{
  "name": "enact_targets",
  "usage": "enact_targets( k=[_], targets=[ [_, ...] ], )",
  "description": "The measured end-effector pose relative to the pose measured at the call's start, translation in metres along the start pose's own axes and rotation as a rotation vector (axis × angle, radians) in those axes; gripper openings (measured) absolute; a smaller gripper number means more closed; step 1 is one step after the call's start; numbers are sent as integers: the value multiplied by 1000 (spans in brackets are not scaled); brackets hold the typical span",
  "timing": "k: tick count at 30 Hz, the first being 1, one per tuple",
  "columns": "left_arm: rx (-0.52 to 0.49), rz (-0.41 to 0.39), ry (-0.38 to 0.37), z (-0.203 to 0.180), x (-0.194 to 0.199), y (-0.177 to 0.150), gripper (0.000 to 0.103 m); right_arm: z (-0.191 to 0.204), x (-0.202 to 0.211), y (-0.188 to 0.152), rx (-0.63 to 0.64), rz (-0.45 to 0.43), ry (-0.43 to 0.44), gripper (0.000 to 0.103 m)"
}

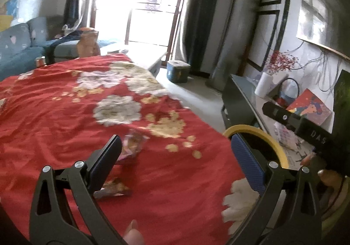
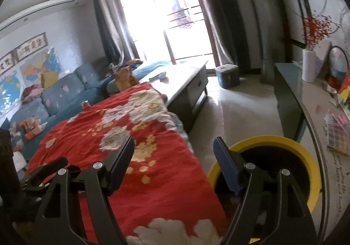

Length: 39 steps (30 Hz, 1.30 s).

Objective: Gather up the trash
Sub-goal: 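Move both open tools back over the wrappers on the bed, then grasp the brown candy bar wrapper with the left tool while the right tool grasps a snack wrapper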

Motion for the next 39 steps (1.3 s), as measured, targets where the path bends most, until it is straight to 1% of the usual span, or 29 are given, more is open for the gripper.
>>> enact_targets(
  k=[5,6,12,16,19,22,25,27,29,32,34,36,37,39],
  targets=[
    [-6,25,41,27,8,-13,92,28,-20,-7,27,57,46,72],
    [-9,34,48,32,9,-17,92,28,-20,-7,27,57,46,72],
    [-4,104,56,60,8,-39,92,57,-49,-20,48,146,91,72],
    [7,143,53,76,5,-51,92,79,-74,-32,77,216,107,72],
    [7,167,32,84,4,-58,92,90,-91,-43,87,264,116,72],
    [1,199,-5,87,1,-68,92,100,-108,-53,89,316,114,72],
    [-16,236,-40,86,-5,-77,88,108,-123,-64,93,363,110,72],
    [-21,254,-47,87,-10,-82,85,114,-133,-71,98,393,106,72],
    [-22,272,-55,88,-14,-86,79,119,-141,-77,104,419,103,72],
    [-23,296,-67,89,-19,-91,72,125,-152,-86,116,446,93,71],
    [-11,301,-74,90,-21,-93,70,125,-160,-92,114,469,81,69],
    [0,298,-85,91,-21,-93,67,121,-165,-98,98,502,80,60],
    [5,295,-89,92,-20,-93,65,119,-167,-101,92,511,78,58],
    [13,293,-96,92,-20,-93,61,116,-168,-104,87,518,75,50]
  ],
)
Point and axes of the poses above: each gripper's, at about its wrist camera, not at the fingertips, and x roughly against the way its jaws point, z to its left, y to its top, the point moved 4 cm from there along -x, roughly the way its jaws point, and after that the axes turned 14 degrees about -x, right-handed, at the moved point
